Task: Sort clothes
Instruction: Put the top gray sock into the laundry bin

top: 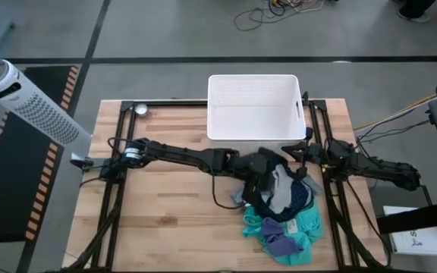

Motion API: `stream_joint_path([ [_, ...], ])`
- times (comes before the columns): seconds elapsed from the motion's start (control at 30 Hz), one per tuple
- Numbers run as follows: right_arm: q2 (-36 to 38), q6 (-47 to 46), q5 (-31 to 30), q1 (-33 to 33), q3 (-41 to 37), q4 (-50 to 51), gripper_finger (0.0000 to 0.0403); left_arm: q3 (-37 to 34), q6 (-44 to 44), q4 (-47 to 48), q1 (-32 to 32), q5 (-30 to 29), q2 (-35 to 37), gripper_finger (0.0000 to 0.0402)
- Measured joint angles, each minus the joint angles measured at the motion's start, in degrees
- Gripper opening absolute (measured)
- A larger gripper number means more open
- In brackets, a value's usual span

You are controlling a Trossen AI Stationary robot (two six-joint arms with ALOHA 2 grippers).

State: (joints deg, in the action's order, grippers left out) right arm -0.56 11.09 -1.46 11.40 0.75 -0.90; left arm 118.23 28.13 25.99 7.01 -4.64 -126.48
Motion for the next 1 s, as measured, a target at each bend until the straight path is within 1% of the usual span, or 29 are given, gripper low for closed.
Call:
stream_joint_path([
  [0.1, -0.02, 0.00, -0.03, -0.02, 0.00, -0.29, 0.0000, 0.05, -0.62, 1.34, 0.02, -0.22, 1.59, 0.0001],
  [0.17, -0.02, 0.01, -0.07, -0.01, 0.00, -0.62, 0.0000, -0.11, -0.62, 2.31, 0.07, -1.37, 2.83, 0.0000],
  [0.37, -0.02, 0.02, -0.08, 0.00, 0.00, -0.94, 0.0000, -0.19, -1.22, 7.43, 0.09, -8.38, 7.28, 0.0000],
  [0.47, -0.02, -0.04, -0.07, 0.00, 0.00, -1.02, 0.0000, -0.22, -1.65, 8.09, -0.02, -10.86, 9.65, 0.0000],
  [0.73, -0.02, 0.01, -0.06, 0.00, 0.00, -1.08, 0.0000, -0.26, -1.60, 6.62, -1.58, -11.33, 15.02, 0.0000],
  [1.0, -0.02, 0.01, -0.07, -0.02, 0.00, -1.11, 0.0000, 0.01, -1.48, 3.13, -6.48, -11.40, 18.20, 0.0000],
])
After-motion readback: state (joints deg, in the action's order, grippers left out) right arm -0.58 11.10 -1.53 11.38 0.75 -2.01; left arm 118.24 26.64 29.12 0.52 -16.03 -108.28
